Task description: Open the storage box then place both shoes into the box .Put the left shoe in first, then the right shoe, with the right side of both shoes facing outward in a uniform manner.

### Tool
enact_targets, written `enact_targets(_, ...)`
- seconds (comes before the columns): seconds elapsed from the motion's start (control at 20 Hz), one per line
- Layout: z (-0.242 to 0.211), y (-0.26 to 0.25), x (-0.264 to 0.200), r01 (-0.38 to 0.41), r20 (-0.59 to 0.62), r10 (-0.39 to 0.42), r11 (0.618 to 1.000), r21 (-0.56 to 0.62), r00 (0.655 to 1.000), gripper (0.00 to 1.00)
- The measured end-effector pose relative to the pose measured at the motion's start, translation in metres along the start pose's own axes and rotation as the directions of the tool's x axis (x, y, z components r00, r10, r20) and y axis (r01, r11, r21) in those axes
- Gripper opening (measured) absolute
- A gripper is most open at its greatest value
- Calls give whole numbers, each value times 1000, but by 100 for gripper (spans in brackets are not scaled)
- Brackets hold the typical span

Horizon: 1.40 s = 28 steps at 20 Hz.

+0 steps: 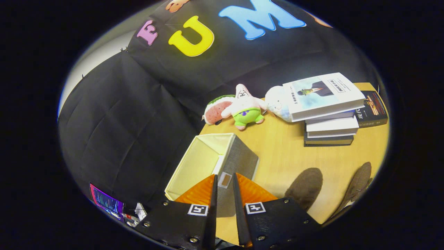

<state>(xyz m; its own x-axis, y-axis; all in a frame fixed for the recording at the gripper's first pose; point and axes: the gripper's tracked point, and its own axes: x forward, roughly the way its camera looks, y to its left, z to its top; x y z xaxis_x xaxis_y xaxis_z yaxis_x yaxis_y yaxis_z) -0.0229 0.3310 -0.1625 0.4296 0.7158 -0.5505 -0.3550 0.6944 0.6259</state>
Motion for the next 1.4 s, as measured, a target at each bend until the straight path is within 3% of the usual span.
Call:
enact_targets(0.35, -34, -69, -29, 168, -35, -168, 986, -9, 985, 25)
enact_targets(0.65, -78, -129, -42, 354, -124, -349, 935, 12, 929, 25)
enact_targets(1.05, -114, -150, -24, 405, -239, -392, 914, 4, 888, 25)
enact_targets(1.4, -123, -184, 7, 507, -306, -485, 862, -7, 819, 25)
